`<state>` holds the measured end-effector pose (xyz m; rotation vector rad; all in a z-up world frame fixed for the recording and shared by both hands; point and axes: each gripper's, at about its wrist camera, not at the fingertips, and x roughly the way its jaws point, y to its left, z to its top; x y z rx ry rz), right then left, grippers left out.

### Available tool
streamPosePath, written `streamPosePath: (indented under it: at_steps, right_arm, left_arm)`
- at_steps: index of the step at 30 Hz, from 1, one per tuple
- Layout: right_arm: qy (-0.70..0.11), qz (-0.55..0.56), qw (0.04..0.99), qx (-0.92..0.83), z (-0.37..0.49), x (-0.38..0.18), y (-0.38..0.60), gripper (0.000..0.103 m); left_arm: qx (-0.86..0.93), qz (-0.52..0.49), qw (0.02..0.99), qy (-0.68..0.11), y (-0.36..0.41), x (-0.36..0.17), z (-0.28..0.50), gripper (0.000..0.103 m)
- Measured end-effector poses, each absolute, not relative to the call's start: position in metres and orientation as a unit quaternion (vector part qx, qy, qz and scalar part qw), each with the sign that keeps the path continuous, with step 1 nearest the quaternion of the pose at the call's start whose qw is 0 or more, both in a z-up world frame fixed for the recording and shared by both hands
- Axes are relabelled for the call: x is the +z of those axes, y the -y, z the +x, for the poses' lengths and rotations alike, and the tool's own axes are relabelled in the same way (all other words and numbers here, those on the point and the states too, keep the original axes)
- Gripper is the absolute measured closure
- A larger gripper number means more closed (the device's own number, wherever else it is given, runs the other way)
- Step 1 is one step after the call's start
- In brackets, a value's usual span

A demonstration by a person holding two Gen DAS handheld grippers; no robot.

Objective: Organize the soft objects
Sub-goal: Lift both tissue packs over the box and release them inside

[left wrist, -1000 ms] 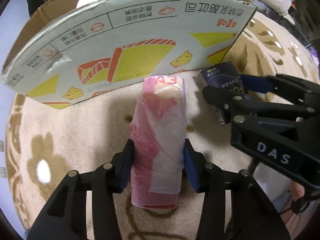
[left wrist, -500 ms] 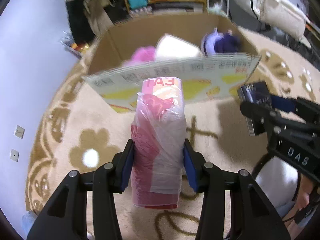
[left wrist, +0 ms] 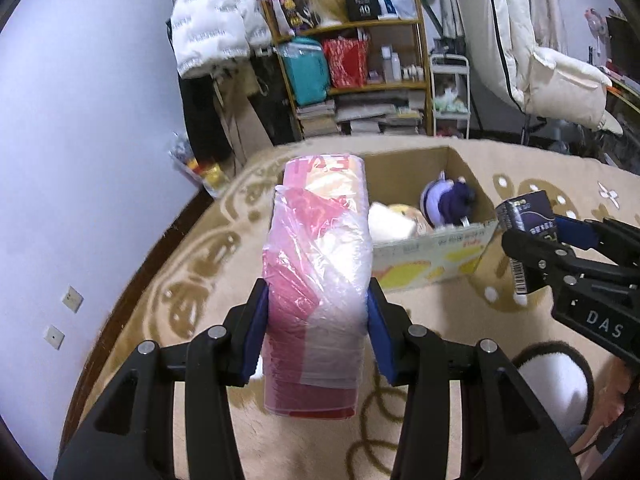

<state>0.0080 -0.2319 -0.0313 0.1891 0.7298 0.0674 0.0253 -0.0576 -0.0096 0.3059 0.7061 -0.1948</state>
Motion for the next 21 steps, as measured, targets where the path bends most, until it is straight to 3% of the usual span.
streamPosePath:
  at_steps: [21]
  right_arm:
    - [-0.317,0.050,0.946,0.039,0.055,-0.014,0.221,0.052]
  left_arm:
    - [-0.077,0.092,0.946,-0.301,0.045,0.010,0.113,0.058]
